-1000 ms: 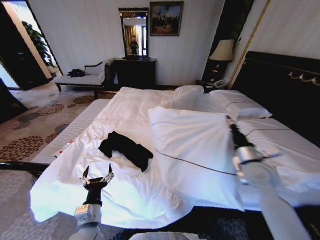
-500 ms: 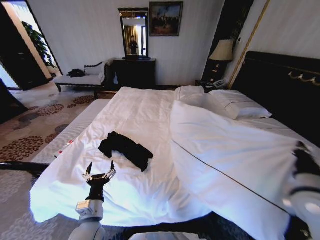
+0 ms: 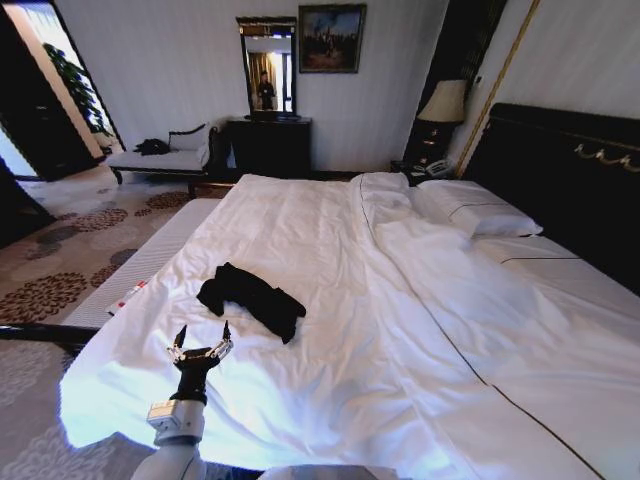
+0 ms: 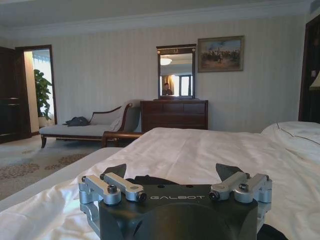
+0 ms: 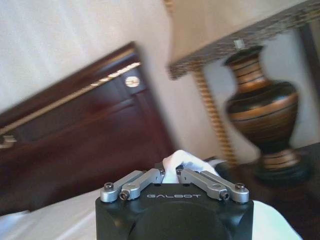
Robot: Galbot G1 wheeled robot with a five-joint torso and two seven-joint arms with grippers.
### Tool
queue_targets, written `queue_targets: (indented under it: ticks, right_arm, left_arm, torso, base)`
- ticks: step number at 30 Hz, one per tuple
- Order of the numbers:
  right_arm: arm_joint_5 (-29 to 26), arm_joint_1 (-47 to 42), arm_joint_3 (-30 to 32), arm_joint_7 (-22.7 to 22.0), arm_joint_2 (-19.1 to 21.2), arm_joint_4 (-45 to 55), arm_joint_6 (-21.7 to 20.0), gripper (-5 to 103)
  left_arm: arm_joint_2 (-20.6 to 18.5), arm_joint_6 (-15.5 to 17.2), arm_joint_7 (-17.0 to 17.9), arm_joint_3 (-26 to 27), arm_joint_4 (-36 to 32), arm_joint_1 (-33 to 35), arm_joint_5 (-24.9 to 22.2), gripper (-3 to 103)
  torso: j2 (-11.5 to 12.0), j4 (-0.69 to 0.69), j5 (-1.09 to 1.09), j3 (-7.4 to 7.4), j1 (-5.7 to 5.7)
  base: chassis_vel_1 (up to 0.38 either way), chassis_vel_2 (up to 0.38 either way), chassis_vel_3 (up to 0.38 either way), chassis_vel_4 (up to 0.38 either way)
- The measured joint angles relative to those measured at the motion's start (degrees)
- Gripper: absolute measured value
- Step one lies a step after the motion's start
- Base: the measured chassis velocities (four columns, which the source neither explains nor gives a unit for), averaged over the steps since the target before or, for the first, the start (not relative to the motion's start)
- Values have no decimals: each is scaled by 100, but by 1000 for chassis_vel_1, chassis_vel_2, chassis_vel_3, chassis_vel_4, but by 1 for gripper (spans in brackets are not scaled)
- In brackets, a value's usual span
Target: Fold the clothes on the bed.
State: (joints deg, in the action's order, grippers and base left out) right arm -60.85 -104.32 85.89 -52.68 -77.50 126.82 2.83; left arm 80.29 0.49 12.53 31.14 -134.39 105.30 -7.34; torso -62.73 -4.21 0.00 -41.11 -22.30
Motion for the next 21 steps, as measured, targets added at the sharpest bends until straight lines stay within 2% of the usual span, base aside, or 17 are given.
queue_targets:
  ticks: [11,21]
  right_arm:
    - [392,142,-692,-165,-233,-1414,397,1]
    - [448,353,-866,-258,-84,-2150,405,1]
  left_arm:
    - [-59,56,0,37,-116,52,-77,100]
    - [-50,108,0,77,-118,60,-52,100]
  torso:
    - [0,1,1,0,-1]
    - [1,1,0,0,-1]
  base:
    - [0,0,0,0]
    - [0,0,0,0]
